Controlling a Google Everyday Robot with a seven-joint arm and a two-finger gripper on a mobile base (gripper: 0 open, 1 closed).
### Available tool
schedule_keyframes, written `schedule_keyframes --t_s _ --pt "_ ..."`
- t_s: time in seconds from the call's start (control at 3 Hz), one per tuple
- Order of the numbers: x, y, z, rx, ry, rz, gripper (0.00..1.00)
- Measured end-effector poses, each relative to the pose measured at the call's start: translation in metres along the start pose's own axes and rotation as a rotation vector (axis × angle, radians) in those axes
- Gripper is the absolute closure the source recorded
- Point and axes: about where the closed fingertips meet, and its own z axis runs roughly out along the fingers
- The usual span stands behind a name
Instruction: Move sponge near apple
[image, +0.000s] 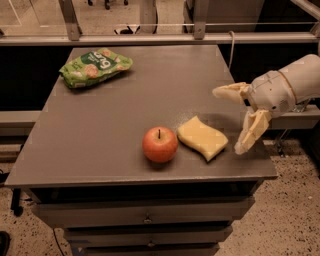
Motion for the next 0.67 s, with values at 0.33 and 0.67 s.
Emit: schedule_keyframes --t_s 0.33,0.67 --pt "0.014 -0.037 -0.054 0.158 0.08 -0.016 0.0" --pt "0.005 -0.045 -0.072 0.206 0.08 -0.038 0.0"
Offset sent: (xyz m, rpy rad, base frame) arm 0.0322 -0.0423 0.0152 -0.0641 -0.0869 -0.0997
